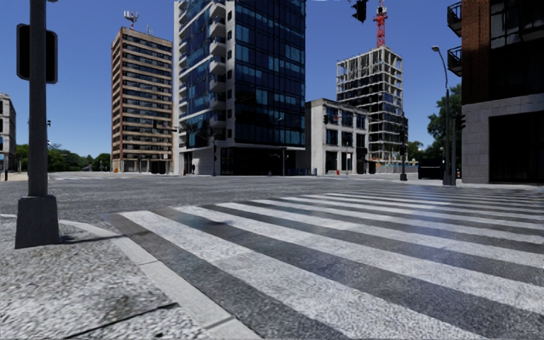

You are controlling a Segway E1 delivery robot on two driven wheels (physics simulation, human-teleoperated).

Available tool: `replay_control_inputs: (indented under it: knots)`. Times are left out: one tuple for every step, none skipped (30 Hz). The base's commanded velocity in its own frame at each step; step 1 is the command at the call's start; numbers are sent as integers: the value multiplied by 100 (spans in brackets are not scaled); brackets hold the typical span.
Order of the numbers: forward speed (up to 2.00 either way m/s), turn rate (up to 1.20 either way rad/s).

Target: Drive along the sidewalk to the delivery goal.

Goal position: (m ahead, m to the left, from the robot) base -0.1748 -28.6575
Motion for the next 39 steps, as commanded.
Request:
replay_control_inputs:
  knots:
    - [177, -53]
    - [176, -53]
    - [172, -53]
    - [168, -53]
    - [166, -53]
    - [166, -53]
    - [165, -53]
    - [165, -53]
    - [165, -53]
    - [165, -53]
    - [165, -53]
    - [165, -53]
    - [165, -53]
    - [165, -53]
    - [165, -53]
    - [165, -53]
    - [165, -53]
    - [165, -53]
    - [165, -53]
    - [164, -53]
    - [164, -53]
    - [163, -53]
    - [163, -53]
    - [163, -53]
    - [163, -53]
    - [163, -53]
    - [163, -53]
    - [163, -53]
    - [163, -53]
    - [163, -53]
    - [163, -53]
    - [163, -53]
    - [163, -53]
    - [163, -53]
    - [163, -53]
    - [163, -53]
    - [163, -53]
    - [163, -53]
    - [163, -53]
